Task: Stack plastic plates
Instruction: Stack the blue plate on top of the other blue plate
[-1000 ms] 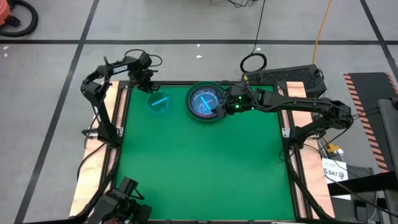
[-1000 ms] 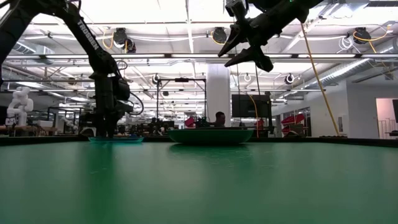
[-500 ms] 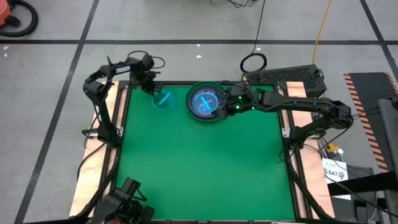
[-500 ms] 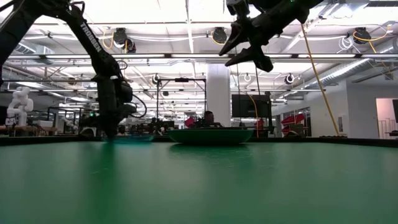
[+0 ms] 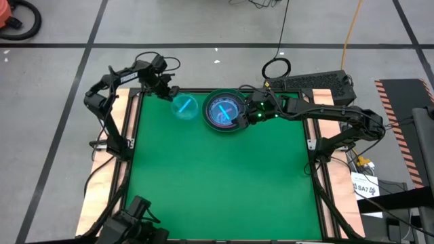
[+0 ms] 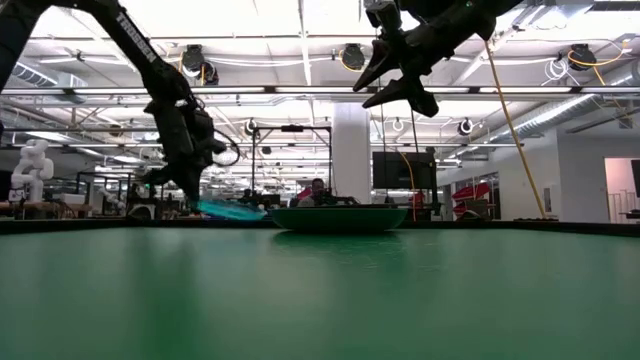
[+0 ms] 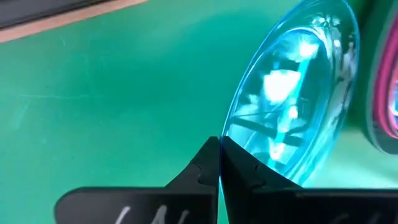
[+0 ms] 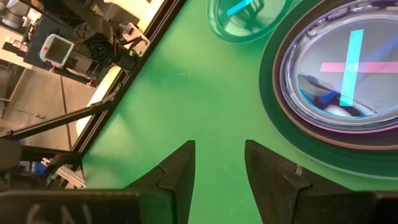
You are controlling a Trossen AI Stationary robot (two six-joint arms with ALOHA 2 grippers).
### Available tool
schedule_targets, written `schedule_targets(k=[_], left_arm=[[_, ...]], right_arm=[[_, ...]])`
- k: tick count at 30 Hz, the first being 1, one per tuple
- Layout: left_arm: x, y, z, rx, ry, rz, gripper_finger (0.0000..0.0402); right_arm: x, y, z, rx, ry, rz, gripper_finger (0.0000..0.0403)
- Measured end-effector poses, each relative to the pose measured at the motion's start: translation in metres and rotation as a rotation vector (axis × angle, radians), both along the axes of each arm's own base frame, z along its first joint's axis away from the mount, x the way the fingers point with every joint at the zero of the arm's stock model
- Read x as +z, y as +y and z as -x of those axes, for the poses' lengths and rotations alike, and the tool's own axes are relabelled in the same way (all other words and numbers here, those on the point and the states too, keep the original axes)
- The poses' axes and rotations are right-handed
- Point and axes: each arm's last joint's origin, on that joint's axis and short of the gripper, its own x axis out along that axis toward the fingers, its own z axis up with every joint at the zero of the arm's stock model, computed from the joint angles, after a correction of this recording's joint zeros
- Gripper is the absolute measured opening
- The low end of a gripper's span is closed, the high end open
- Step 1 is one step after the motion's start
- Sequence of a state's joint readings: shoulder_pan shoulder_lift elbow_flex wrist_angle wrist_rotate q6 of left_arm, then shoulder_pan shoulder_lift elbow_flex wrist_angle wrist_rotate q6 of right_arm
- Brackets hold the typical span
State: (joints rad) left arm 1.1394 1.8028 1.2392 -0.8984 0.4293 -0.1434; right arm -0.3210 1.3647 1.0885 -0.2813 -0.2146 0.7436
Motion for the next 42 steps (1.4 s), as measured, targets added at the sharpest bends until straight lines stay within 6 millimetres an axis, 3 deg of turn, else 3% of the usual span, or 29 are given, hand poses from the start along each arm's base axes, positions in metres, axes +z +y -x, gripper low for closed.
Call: schedule_targets(k=[12,16,25,33,42], left_arm=[[0.053,-0.021,0.009,0.082,-0.102,-0.061,0.0004],[0.068,-0.03,0.005,0.079,-0.148,-0.094,0.0004],[0.085,-0.053,-0.036,-0.031,-0.3,-0.117,0.0004],[0.1,-0.07,-0.079,-0.054,-0.388,-0.191,0.0004],[0.121,-0.079,-0.104,0.038,-0.4,-0.334,0.0004]], right_arm=[[0.015,0.002,0.012,-0.028,-0.043,-0.017,0.0132],[0.025,0.005,0.02,-0.008,-0.066,0.04,0.0109],[0.038,0.009,0.035,0.04,-0.08,0.159,0.0008],[0.044,0.014,0.05,0.11,-0.055,0.256,0.0005],[0.053,0.022,0.073,0.198,-0.024,0.374,0.0002]])
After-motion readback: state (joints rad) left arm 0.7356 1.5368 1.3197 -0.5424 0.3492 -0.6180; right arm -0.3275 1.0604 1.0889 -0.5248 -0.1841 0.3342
